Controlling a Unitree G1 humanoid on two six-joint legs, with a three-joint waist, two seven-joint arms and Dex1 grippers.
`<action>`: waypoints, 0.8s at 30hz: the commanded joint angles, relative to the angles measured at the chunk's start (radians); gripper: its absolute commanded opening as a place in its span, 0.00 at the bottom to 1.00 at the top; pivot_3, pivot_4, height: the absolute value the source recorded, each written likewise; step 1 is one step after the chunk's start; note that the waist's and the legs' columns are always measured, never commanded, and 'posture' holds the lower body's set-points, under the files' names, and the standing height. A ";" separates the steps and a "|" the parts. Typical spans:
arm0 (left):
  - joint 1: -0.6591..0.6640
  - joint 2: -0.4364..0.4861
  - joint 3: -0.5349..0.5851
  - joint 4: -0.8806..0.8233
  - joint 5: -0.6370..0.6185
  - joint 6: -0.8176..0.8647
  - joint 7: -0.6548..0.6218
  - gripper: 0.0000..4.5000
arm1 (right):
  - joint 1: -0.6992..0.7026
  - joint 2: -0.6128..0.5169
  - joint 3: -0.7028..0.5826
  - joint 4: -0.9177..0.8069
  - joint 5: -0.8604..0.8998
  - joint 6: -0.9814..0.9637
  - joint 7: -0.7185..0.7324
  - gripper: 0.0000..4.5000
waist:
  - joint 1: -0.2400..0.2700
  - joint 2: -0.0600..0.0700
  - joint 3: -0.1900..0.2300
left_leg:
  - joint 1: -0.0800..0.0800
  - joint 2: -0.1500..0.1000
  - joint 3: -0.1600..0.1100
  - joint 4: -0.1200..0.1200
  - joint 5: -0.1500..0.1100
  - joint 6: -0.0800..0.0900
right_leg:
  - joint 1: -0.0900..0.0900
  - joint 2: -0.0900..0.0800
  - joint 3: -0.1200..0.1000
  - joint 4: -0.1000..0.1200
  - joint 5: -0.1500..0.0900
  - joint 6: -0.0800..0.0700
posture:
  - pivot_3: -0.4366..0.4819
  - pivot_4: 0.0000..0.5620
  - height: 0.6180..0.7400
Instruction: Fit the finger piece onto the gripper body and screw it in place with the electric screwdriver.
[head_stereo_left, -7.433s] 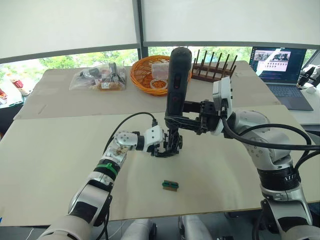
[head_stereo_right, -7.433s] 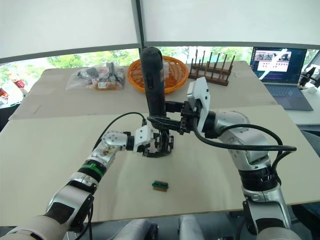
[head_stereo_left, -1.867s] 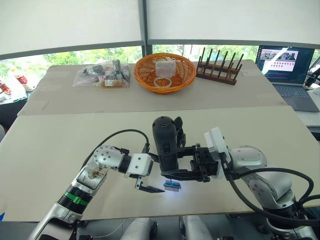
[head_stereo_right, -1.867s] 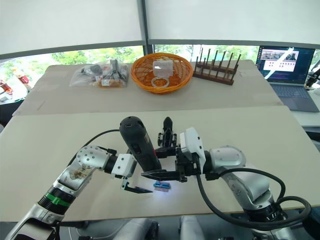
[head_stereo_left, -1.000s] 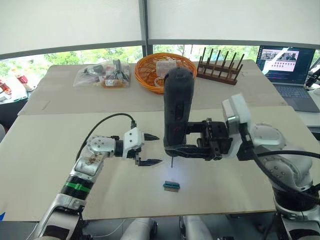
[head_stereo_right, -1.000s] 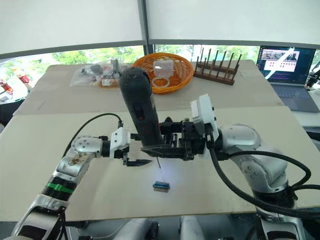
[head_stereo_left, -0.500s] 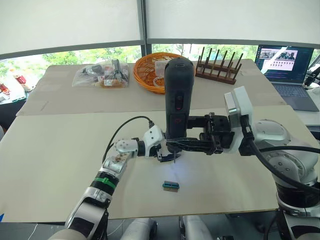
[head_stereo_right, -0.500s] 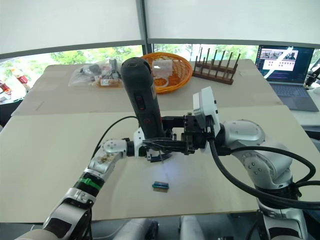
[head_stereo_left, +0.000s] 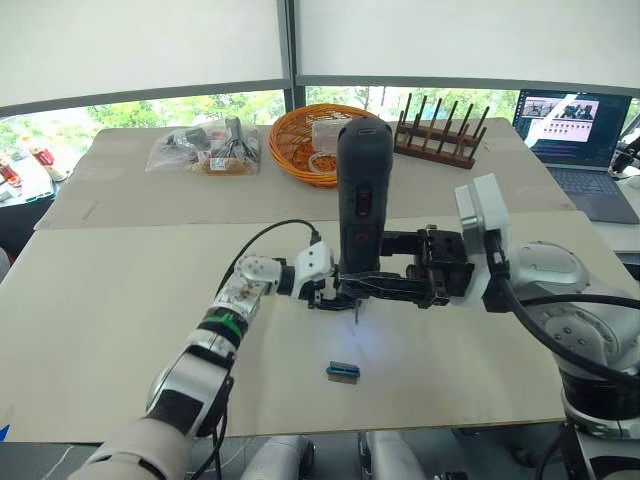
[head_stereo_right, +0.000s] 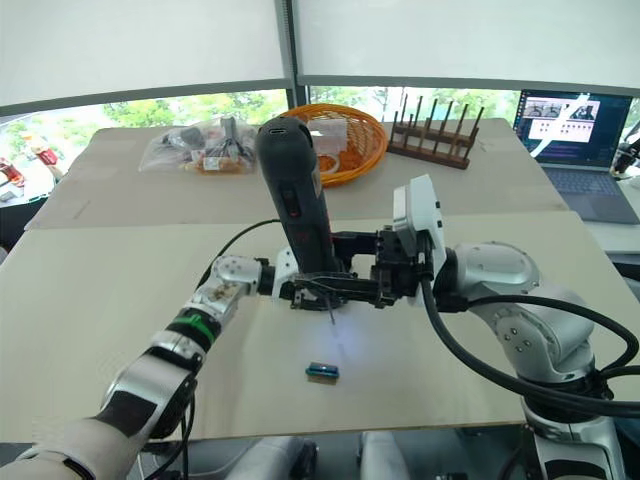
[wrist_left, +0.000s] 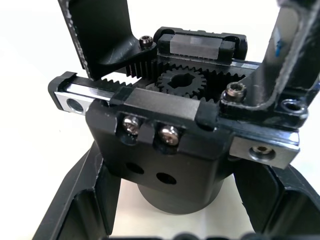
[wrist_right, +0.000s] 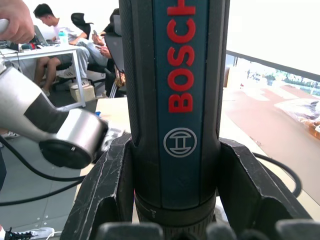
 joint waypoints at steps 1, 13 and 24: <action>-0.067 -0.003 0.010 0.086 0.031 -0.050 -0.025 0.60 | -0.012 -0.005 -0.043 -0.046 0.043 -0.008 0.001 0.43 | -0.001 0.000 0.000 | 0.000 0.000 0.000 0.000 0.000 0.000 | 0.000 0.000 0.000 0.000 0.000 0.000 | 0.48 0.27 1.00; 0.124 0.071 0.076 -0.142 0.003 0.032 0.033 1.00 | -0.038 0.018 -0.026 -0.037 0.060 -0.007 -0.025 0.43 | -0.005 0.000 0.000 | 0.000 0.000 0.000 0.000 0.000 0.000 | -0.001 0.000 0.001 0.002 0.000 0.000 | 0.48 0.27 1.00; 0.347 0.015 0.078 -0.530 -0.008 0.262 0.263 1.00 | -0.135 0.081 0.009 0.003 0.032 0.003 -0.085 0.43 | 0.000 0.000 0.000 | 0.000 0.000 0.000 0.001 0.000 0.000 | -0.001 0.000 0.001 0.002 0.000 0.000 | 0.48 0.27 1.00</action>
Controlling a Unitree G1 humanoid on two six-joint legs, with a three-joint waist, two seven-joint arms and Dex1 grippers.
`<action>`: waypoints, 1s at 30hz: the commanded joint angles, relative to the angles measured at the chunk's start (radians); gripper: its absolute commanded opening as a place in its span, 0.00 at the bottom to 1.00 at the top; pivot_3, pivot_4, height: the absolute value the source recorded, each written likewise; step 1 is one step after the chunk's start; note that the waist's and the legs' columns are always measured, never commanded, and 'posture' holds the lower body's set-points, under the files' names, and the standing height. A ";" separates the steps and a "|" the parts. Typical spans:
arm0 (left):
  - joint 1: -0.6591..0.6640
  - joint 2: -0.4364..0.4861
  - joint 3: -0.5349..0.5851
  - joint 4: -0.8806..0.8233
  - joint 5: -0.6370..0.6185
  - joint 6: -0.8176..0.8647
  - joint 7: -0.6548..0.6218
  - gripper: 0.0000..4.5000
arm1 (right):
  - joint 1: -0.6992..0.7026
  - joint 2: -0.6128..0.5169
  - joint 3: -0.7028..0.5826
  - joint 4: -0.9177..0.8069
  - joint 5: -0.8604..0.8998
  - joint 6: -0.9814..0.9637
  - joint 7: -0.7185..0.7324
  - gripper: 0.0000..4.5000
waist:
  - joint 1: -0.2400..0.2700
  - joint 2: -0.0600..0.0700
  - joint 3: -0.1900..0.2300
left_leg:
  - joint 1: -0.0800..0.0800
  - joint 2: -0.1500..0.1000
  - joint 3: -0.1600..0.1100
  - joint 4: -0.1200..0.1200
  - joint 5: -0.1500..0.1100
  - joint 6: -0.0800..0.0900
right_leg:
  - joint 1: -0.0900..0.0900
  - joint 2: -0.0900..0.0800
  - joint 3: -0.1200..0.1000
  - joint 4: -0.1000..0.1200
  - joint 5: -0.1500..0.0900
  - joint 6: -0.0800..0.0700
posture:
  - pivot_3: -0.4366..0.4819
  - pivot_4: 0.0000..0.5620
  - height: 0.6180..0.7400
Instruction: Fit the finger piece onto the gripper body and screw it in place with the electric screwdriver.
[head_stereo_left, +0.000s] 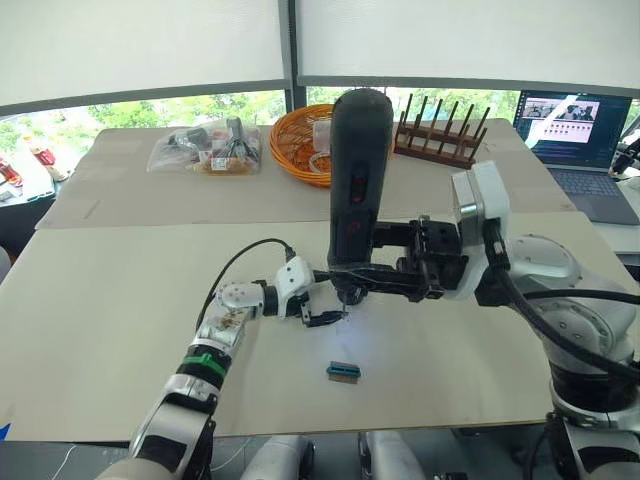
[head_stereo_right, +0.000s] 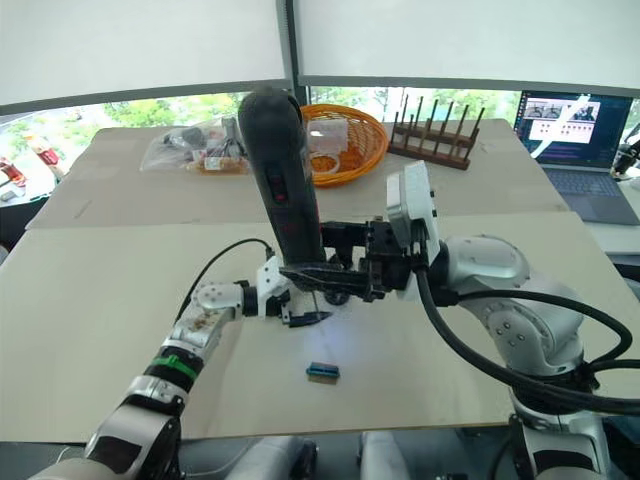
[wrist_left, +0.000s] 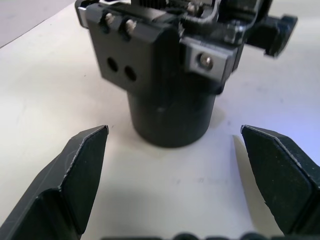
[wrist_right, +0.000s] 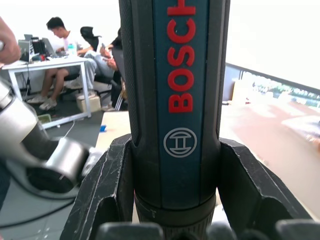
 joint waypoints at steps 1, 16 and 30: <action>-0.006 -0.018 -0.003 -0.044 0.007 0.019 0.066 1.00 | -0.061 0.012 -0.004 0.000 -0.018 -0.008 -0.027 0.43 | -0.001 0.000 0.000 | 0.000 0.000 0.000 0.000 0.000 0.000 | 0.000 0.000 0.000 0.000 0.000 0.000 | 0.48 0.27 1.00; -0.033 -0.042 -0.027 -0.002 0.012 0.003 0.099 0.50 | -0.152 0.056 0.040 0.094 -0.196 -0.051 -0.040 0.43 | -0.002 0.000 0.000 | 0.000 0.000 0.000 0.000 0.003 -0.005 | 0.000 0.000 0.000 0.000 0.000 0.000 | 0.48 0.27 1.00; -0.034 -0.040 -0.028 -0.010 0.009 -0.002 0.098 0.50 | -0.139 0.095 0.046 0.123 -0.263 -0.077 -0.006 0.43 | -0.002 0.000 0.000 | 0.000 0.000 0.000 0.000 0.003 -0.006 | 0.000 0.000 0.000 0.000 0.000 0.000 | 0.48 0.27 1.00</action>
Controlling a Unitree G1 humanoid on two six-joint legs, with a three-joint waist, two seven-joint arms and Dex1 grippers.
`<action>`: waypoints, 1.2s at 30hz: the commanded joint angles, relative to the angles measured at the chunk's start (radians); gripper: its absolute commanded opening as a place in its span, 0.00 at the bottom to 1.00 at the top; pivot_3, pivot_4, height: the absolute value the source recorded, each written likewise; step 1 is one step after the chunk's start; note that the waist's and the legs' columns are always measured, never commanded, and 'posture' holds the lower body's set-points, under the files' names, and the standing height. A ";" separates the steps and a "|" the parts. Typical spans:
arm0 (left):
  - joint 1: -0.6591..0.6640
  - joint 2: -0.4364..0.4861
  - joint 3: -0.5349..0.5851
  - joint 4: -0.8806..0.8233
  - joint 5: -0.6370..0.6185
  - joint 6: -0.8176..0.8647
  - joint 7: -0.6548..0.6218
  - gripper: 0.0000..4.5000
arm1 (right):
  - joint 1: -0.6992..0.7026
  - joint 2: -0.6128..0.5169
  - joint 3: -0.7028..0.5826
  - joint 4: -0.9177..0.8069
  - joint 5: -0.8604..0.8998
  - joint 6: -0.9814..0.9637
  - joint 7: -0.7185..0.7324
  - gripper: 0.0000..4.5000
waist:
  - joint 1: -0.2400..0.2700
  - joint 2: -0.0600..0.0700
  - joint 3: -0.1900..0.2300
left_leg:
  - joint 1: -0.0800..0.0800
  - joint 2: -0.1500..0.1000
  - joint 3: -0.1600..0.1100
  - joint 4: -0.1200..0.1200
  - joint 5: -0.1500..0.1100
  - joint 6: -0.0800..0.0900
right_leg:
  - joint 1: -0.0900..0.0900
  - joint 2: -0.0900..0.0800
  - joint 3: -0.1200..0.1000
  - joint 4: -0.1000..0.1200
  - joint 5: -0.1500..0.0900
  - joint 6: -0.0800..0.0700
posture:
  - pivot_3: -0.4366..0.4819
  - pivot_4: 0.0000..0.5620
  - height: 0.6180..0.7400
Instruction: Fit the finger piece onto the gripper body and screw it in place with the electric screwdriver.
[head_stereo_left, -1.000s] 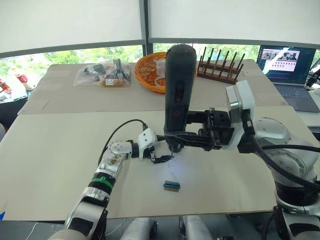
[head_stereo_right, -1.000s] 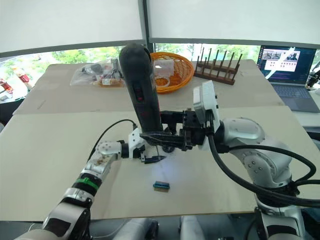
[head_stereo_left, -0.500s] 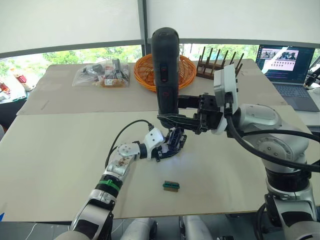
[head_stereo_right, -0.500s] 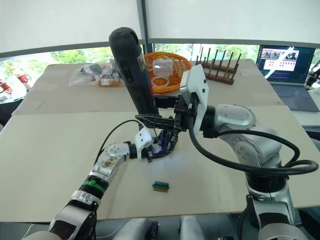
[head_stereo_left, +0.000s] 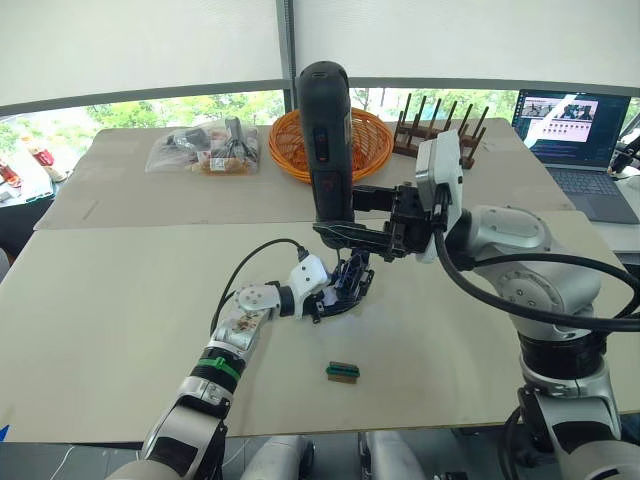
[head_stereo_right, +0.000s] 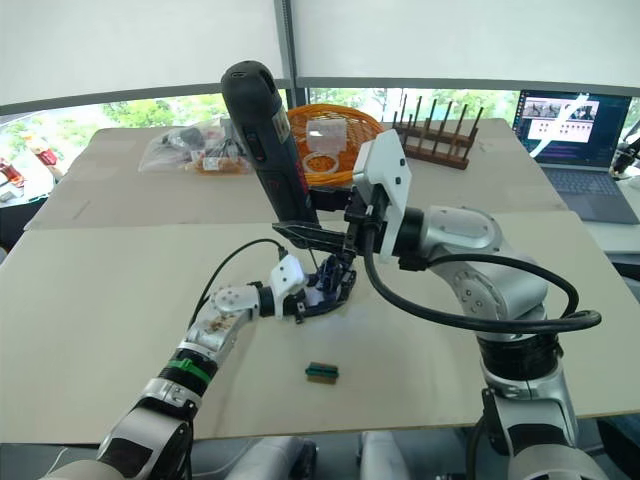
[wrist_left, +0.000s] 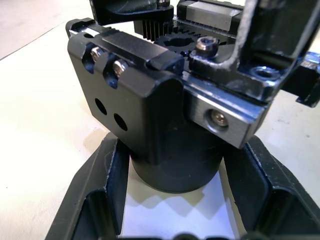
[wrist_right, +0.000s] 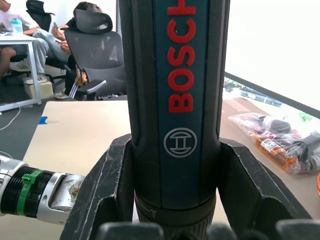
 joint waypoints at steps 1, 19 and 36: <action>-0.015 0.003 0.002 -0.020 -0.007 -0.016 0.004 0.50 | -0.024 0.011 -0.022 -0.025 0.011 -0.029 0.008 0.43 | 0.000 0.000 0.000 | 0.000 0.000 0.000 0.000 0.000 0.000 | 0.000 0.000 0.000 0.000 0.000 0.000 | 0.48 0.27 1.00; -0.022 0.011 0.002 -0.027 -0.008 -0.014 -0.001 0.50 | -0.010 0.021 -0.010 -0.026 -0.012 -0.029 0.020 0.43 | -0.001 0.000 0.000 | 0.000 0.000 0.000 0.000 0.000 0.000 | 0.000 0.000 0.000 0.000 0.000 0.000 | 0.48 0.27 1.00; -0.025 0.009 0.003 -0.029 -0.011 -0.013 0.002 0.50 | 0.012 0.026 -0.005 -0.016 -0.041 -0.047 0.037 0.43 | -0.001 0.000 0.000 | 0.000 0.000 0.000 0.000 0.000 0.000 | 0.000 0.000 0.000 0.000 0.000 0.000 | 0.48 0.27 1.00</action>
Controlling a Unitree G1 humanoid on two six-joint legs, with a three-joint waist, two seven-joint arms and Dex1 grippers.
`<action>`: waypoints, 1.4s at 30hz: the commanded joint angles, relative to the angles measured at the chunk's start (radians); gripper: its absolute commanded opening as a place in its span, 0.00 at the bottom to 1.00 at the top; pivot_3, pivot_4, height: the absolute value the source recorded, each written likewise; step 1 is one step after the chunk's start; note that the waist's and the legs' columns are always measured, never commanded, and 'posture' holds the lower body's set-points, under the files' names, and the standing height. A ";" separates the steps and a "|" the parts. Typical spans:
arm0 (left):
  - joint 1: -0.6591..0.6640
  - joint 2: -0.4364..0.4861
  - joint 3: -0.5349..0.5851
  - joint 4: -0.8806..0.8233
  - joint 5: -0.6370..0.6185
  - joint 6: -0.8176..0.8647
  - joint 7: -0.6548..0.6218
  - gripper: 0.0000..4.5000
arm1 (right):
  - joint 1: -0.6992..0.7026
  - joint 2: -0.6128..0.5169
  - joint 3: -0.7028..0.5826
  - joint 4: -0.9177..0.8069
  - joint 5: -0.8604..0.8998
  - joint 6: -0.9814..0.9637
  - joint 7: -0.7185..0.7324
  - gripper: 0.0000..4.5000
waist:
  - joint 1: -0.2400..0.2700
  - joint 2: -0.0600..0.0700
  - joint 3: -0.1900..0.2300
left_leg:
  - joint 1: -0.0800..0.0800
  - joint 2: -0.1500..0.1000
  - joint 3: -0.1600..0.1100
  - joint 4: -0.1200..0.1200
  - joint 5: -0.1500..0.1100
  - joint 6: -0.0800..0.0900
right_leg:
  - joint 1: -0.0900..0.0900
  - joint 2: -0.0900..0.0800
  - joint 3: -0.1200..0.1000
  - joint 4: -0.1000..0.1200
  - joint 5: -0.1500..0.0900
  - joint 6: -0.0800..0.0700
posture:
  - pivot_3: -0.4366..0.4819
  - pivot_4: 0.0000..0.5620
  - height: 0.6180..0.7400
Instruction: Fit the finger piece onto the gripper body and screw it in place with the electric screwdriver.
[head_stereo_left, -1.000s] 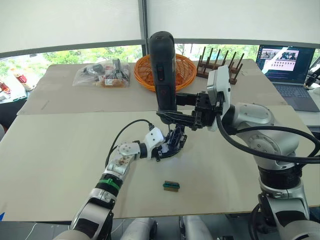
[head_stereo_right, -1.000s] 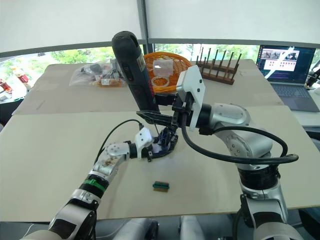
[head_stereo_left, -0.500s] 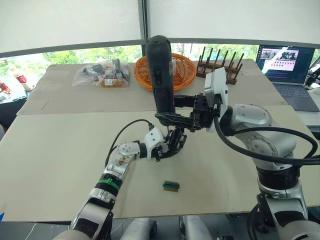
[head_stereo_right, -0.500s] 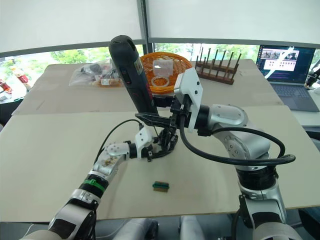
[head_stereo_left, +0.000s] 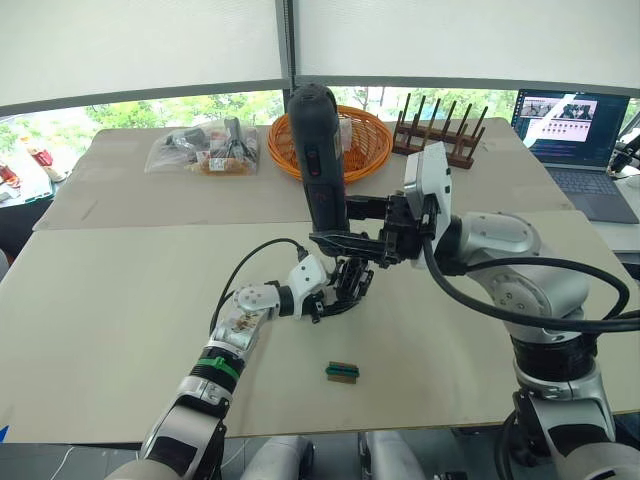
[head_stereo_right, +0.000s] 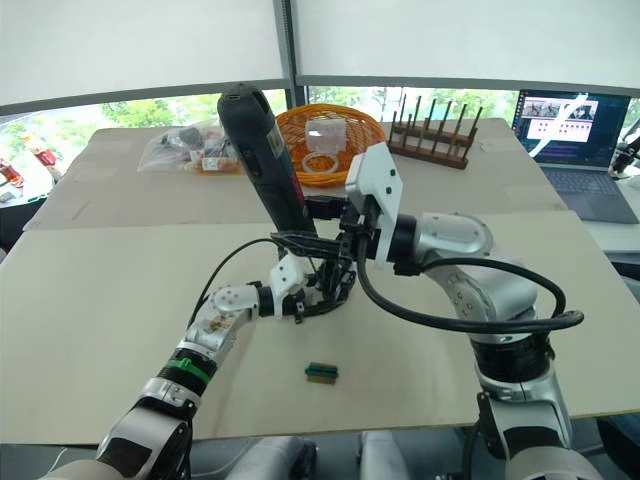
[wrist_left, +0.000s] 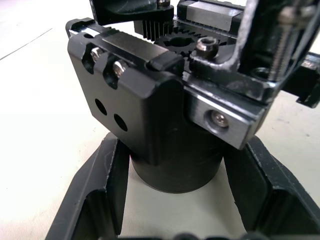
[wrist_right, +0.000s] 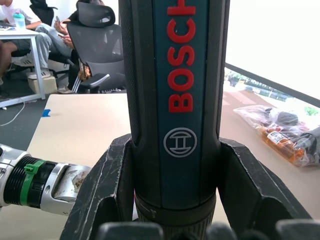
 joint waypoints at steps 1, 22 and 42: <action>-0.024 0.004 0.005 -0.029 -0.008 -0.013 0.004 0.50 | -0.002 0.005 -0.023 -0.022 0.000 -0.046 0.005 0.43 | 0.000 0.000 0.000 | 0.000 0.000 0.000 0.000 0.000 0.000 | 0.000 0.000 0.000 0.000 0.000 0.000 | 0.48 0.27 1.00; -0.030 0.001 0.006 -0.021 -0.009 -0.018 0.004 0.50 | 0.001 -0.013 -0.011 -0.002 -0.034 -0.099 0.047 0.43 | 0.000 0.000 0.000 | 0.000 0.000 0.000 0.000 0.000 0.000 | 0.000 0.000 0.000 0.000 0.000 0.000 | 0.48 0.27 1.00; -0.028 0.002 0.007 -0.018 -0.010 -0.023 0.004 0.50 | 0.024 -0.027 0.003 -0.024 -0.042 -0.140 0.107 0.43 | 0.000 0.000 0.000 | 0.000 0.000 0.000 0.000 0.000 0.000 | 0.000 0.000 0.000 0.000 0.000 0.000 | 0.48 0.27 1.00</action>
